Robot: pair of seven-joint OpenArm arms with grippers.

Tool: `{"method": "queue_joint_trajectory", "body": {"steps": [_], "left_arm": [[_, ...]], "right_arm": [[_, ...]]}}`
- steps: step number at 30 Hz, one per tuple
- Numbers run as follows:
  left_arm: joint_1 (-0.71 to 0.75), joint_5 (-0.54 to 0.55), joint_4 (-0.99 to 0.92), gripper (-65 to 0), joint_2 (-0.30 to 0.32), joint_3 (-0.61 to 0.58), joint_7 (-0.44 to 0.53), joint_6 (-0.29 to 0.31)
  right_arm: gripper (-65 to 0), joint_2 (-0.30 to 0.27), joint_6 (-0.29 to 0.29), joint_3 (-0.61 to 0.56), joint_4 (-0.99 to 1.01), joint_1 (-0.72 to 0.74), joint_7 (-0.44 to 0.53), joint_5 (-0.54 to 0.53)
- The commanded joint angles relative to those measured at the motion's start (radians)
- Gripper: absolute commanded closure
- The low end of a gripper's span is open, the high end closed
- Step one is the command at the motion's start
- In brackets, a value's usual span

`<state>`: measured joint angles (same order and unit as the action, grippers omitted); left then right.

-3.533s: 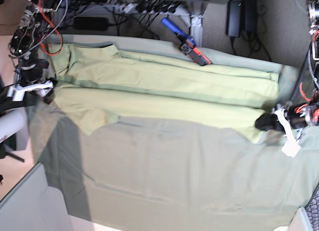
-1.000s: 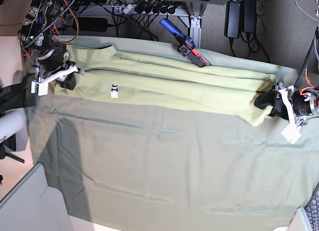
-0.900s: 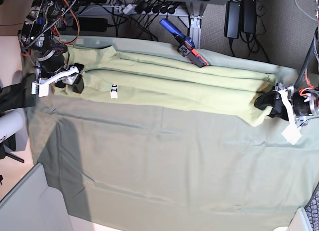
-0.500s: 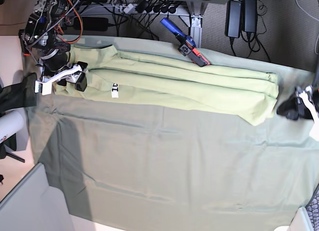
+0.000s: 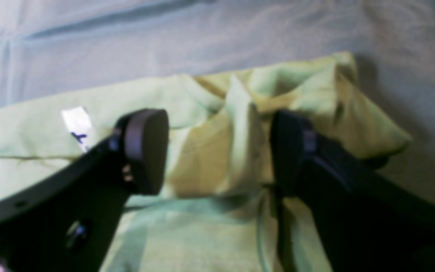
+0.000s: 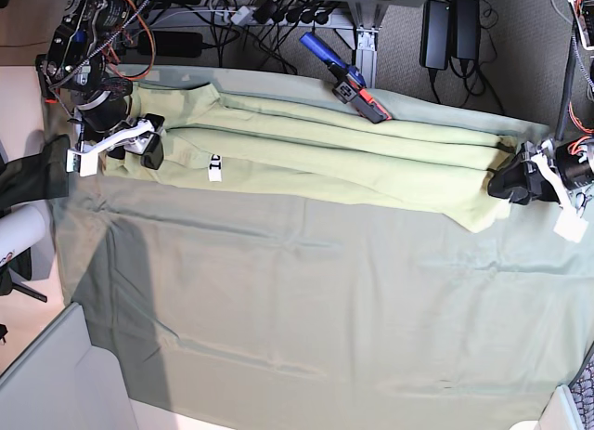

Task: Fold the T-shirt properly
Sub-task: 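Release and regrasp the folded shirt end with the left gripper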

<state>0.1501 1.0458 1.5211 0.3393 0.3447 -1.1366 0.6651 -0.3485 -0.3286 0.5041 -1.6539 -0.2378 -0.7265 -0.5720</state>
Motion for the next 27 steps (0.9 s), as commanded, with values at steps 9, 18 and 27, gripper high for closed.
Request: {"method": "queue_joint_trajectory", "body": {"steps": [9, 18, 27], "left_arm": [[0.014, -0.022, 0.016, -36.0, 0.007, 0.005, 0.019, -0.025], [0.069, -0.033, 0.016, -36.0, 0.005, 0.005, 0.056, -0.025], [0.069, 0.003, 0.016, -36.0, -0.039, 0.0, 0.046, -0.025]], "right_arm": [[-42.2, -0.016, -0.009, 0.009, -0.016, 0.007, 0.018, -0.008], [-42.2, -0.016, -0.009, 0.009, -0.016, 0.007, 0.018, -0.008], [-42.2, -0.016, -0.009, 0.009, -0.016, 0.007, 0.018, -0.008]]}}
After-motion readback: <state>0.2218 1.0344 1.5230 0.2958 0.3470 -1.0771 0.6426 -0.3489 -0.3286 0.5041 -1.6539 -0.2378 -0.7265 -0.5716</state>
